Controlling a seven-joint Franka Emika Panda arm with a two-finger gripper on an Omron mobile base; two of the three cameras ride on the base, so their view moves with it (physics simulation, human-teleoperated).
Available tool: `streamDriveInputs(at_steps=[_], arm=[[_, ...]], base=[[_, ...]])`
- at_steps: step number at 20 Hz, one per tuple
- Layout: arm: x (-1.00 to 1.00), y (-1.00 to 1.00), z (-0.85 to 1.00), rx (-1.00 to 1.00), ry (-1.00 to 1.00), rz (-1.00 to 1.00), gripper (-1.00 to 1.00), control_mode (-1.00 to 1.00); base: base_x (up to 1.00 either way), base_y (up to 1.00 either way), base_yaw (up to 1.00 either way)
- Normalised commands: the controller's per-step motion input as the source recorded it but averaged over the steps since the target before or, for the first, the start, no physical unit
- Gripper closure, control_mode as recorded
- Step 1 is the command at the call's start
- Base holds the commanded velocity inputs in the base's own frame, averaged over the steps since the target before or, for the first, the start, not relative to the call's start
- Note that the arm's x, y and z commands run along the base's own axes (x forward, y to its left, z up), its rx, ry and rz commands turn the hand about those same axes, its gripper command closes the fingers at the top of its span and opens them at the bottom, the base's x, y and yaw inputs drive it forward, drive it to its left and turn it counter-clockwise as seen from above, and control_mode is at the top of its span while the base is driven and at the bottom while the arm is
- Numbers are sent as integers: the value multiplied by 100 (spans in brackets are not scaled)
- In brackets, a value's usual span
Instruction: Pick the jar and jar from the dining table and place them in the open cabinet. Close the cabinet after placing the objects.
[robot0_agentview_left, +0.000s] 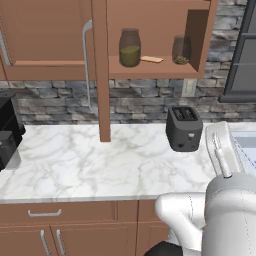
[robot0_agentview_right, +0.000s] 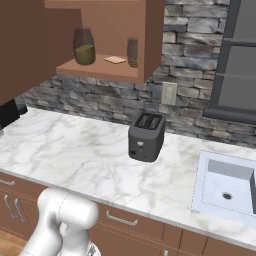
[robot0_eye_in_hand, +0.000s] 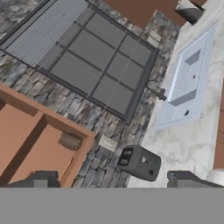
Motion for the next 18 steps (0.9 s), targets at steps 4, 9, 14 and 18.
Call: streamDriveInputs(at_steps=[4, 9, 14, 18], arm=[[0, 55, -17, -17, 0, 0, -100, -100], [0, 53, -13, -17, 0, 0, -100, -100], [0, 50, -6, -16, 0, 0, -100, -100], [11, 49, -2, -16, 1, 0, -100, -100]], base=[[0, 0, 0], [0, 0, 0], [0, 0, 0], [0, 0, 0]])
